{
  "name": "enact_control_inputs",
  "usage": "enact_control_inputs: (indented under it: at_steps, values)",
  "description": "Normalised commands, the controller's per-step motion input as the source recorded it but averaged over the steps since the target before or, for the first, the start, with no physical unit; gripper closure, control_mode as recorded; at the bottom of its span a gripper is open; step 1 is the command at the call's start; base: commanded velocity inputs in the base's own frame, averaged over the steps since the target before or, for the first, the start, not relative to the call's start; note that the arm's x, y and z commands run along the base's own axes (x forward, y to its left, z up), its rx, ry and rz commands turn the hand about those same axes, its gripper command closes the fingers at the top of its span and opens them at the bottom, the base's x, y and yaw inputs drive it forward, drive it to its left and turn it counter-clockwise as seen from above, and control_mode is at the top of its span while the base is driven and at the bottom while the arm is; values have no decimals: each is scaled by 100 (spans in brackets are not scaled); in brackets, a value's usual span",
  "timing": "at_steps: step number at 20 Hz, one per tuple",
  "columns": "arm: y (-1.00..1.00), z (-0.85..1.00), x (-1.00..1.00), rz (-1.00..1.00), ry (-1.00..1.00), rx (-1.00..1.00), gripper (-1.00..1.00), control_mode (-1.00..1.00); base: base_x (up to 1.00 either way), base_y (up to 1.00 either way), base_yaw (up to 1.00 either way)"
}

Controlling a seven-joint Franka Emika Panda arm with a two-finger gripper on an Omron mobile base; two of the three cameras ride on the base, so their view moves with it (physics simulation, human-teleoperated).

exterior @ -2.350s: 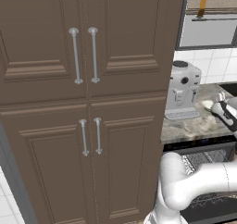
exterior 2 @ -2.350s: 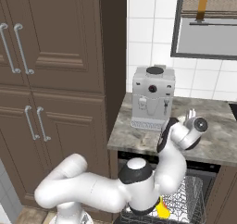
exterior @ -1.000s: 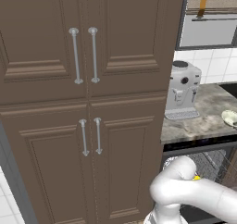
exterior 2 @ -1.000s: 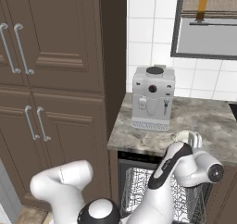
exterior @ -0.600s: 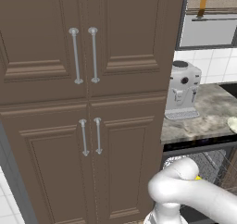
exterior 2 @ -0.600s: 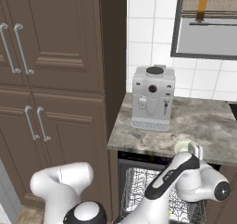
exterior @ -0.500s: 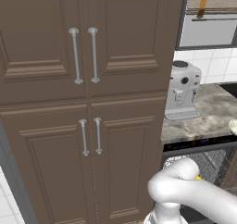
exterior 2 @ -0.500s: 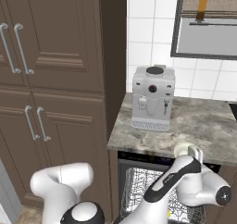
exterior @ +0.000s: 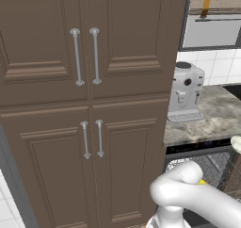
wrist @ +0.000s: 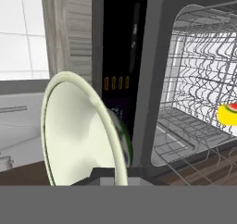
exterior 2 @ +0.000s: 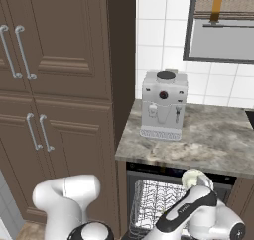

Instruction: Pick up the cup and bowl from the counter, place them in the dishwasher, and close the dishwasher door.

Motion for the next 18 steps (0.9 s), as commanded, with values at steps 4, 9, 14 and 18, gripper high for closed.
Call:
enact_control_inputs:
  at_steps: [4,9,14,18]
  values:
    - [0,-74,0,4,1,4,100,-100,0,0,0]
    - [0,-74,0,3,2,3,100,-100,0,0,0]
    - [0,-78,1,1,5,2,100,-100,0,0,0]
    - [0,-67,11,0,3,0,100,-100,0,0,0]
